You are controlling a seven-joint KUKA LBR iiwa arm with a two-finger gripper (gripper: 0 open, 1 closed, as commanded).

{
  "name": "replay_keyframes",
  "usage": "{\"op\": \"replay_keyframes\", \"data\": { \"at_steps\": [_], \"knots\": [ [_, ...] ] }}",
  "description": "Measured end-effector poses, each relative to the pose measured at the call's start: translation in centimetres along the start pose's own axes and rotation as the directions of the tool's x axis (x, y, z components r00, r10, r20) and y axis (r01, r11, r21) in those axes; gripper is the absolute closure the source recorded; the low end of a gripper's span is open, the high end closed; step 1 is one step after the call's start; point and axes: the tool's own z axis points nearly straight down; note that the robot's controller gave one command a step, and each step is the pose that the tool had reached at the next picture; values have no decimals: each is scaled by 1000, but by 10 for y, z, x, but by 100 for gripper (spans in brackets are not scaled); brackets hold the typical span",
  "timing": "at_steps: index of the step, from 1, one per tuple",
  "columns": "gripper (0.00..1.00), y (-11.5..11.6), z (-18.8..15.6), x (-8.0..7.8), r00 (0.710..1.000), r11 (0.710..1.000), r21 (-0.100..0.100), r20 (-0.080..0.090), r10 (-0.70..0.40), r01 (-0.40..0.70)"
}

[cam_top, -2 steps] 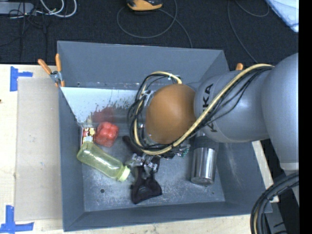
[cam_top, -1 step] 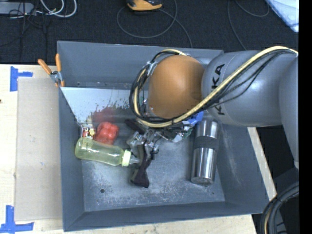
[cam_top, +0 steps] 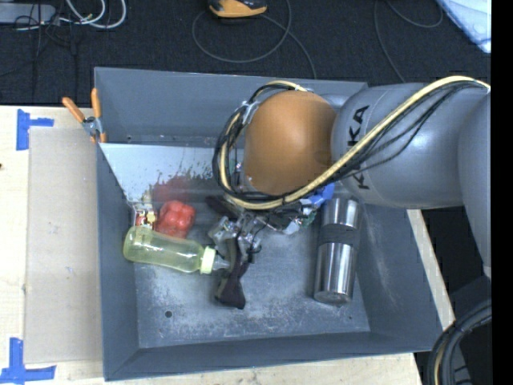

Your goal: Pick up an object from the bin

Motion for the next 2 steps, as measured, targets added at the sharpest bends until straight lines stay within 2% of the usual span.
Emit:
{"op": "replay_keyframes", "data": {
  "at_steps": [1, 2],
  "knots": [
    [100, 10, -7, 28, 998, 998, -2, 2, -55, 55],
    [100, 9, -34, 45, 1000, 1000, -2, -1, -5, 5]
  ]
}}
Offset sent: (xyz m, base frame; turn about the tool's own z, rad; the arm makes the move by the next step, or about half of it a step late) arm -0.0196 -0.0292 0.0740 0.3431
